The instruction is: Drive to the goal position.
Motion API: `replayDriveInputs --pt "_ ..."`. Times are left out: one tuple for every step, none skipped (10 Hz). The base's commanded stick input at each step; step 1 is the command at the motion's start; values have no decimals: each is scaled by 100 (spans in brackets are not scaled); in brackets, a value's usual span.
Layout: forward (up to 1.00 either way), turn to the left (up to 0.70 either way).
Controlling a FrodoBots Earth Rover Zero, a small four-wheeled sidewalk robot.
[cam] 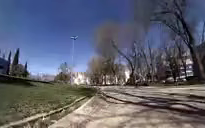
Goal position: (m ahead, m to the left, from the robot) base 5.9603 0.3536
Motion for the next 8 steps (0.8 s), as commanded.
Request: replayDriveInputs --pt "91 -3" --pt "91 0" --pt "91 0" --pt "91 0" --pt "91 0" --pt "91 0" --pt "91 0" --pt "91 0"
